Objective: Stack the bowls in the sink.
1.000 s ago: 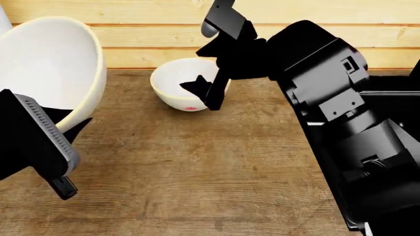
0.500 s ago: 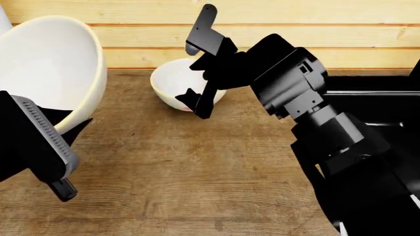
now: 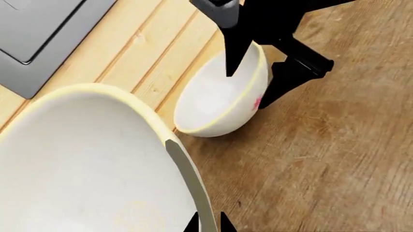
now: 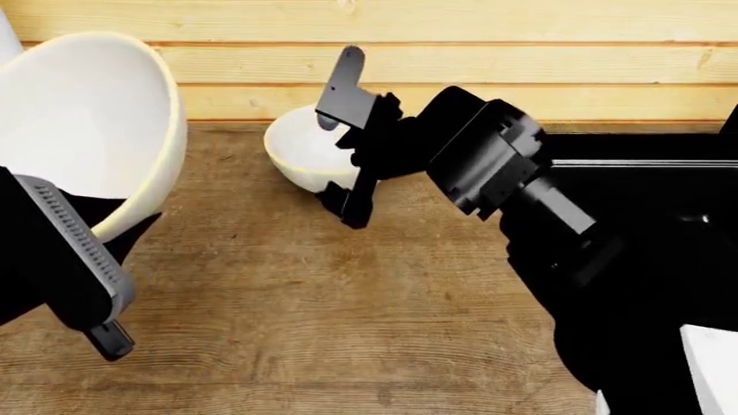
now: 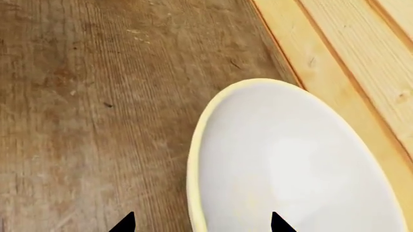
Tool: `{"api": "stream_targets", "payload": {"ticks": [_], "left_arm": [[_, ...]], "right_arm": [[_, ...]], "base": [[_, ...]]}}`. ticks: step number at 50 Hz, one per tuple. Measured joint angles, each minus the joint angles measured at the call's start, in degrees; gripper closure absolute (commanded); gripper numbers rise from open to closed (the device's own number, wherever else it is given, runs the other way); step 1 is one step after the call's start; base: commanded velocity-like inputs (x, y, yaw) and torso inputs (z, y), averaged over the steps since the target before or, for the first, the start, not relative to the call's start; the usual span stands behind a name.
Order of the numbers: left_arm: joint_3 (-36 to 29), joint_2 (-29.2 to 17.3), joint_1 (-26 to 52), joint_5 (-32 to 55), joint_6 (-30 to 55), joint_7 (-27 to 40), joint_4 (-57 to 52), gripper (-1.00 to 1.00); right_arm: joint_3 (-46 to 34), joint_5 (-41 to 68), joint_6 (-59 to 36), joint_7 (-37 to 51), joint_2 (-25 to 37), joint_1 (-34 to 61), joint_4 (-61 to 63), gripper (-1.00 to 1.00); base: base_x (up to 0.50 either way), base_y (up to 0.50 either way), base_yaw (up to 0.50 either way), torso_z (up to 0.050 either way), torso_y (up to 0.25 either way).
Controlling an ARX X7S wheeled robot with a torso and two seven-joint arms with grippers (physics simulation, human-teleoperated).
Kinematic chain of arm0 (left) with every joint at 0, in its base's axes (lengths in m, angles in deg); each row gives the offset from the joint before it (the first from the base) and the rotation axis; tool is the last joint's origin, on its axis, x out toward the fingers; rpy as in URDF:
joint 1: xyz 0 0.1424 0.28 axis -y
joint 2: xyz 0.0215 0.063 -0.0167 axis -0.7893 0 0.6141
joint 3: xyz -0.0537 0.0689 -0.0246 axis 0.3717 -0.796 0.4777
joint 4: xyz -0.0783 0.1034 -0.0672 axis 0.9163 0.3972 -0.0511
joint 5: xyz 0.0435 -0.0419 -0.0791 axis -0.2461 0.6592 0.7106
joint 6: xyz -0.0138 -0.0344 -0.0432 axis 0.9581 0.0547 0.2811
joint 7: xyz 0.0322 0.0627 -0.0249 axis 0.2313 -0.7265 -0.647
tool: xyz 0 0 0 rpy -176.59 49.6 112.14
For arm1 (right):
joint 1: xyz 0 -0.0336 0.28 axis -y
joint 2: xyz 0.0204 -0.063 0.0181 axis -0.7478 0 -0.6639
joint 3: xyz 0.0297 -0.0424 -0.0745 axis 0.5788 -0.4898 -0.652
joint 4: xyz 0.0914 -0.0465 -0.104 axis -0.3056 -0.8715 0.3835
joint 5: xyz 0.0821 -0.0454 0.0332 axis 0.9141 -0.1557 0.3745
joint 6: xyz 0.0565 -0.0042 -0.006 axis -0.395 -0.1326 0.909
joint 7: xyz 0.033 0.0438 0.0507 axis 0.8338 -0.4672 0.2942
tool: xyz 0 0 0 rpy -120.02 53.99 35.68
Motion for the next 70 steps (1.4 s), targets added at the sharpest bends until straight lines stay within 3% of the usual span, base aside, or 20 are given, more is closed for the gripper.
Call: {"api": "stream_targets", "payload": {"ticks": [16,45,46,70], "left_arm": [[1.54,-0.8,-2.43,0.69,-1.27,0.66,-0.11,1.0],[5.88,-2.75,-9.19,1.55,-4.51,2.0,0.32,1.0],[6.12,-2.84,-9.59,1.53,-4.71,2.06,0.37,1.0],[9.14,-3.42,-14.14,1.33,-6.78,2.64,0.69,1.0]], "right_arm": [[-7.81,5.76,1.2,3.06,-0.2,0.12,-1.89,-1.0],[-9.64,5.61,0.17,4.91,-0.24,-0.87,-2.01,-1.0],[-9.65,5.56,0.15,4.97,-0.24,-0.88,-1.97,1.0],[-9.71,5.15,0.31,5.33,-0.26,-0.78,-1.77,1.0]], "base": [[0.0,0.0,0.0,0.0,0.001],[0.0,0.0,0.0,0.0,0.0],[0.0,0.0,0.0,0.0,0.0],[0.0,0.0,0.0,0.0,0.0]]}}
